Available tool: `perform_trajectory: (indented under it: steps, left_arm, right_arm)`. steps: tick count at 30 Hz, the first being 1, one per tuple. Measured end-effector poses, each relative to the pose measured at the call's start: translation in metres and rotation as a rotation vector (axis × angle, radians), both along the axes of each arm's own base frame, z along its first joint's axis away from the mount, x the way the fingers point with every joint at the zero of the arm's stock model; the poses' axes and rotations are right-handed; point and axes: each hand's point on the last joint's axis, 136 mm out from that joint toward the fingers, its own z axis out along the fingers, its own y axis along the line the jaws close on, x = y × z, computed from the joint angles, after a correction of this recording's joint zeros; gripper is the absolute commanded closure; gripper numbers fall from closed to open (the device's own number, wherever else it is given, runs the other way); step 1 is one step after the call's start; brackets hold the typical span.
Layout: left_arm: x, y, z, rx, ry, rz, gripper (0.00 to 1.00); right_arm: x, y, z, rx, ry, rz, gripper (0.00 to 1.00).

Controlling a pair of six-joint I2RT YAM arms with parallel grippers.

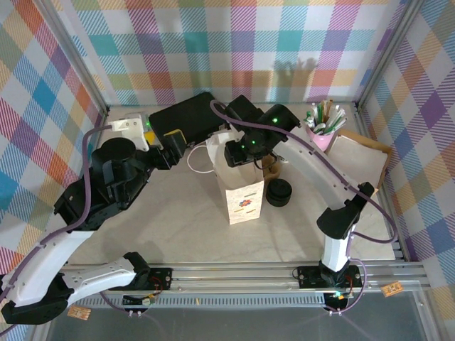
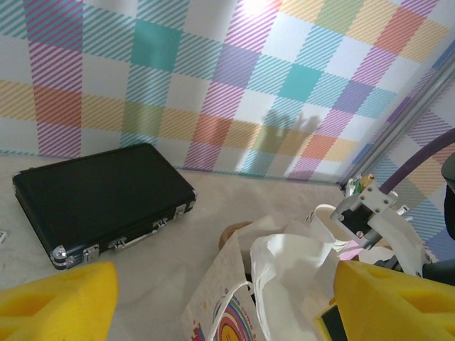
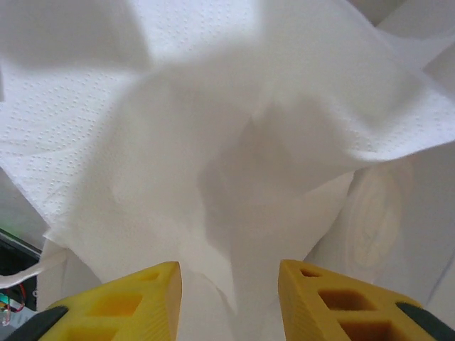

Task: Pack the takeout coffee

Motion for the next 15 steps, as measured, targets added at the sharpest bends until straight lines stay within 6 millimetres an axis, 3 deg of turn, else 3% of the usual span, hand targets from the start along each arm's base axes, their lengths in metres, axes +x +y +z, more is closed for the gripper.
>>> perform_trajectory:
  steps: [5, 9, 15]
  left_arm:
    - [-0.001, 0.002, 0.001, -0.001, -0.004, 0.006, 0.21]
    - [0.0, 0.002, -0.002, 0.002, 0.0, 0.007, 0.21]
    - [-0.002, 0.005, -0.015, 0.021, 0.022, 0.014, 0.21]
  right_arm:
    - [0.006, 0.009, -0.011, 0.01, 0.006, -0.006, 0.65]
    - [0.012, 0.007, -0.042, -0.072, 0.04, -0.035, 0.67]
    - [0.003, -0.012, -0.09, -0.2, 0.125, -0.065, 0.67]
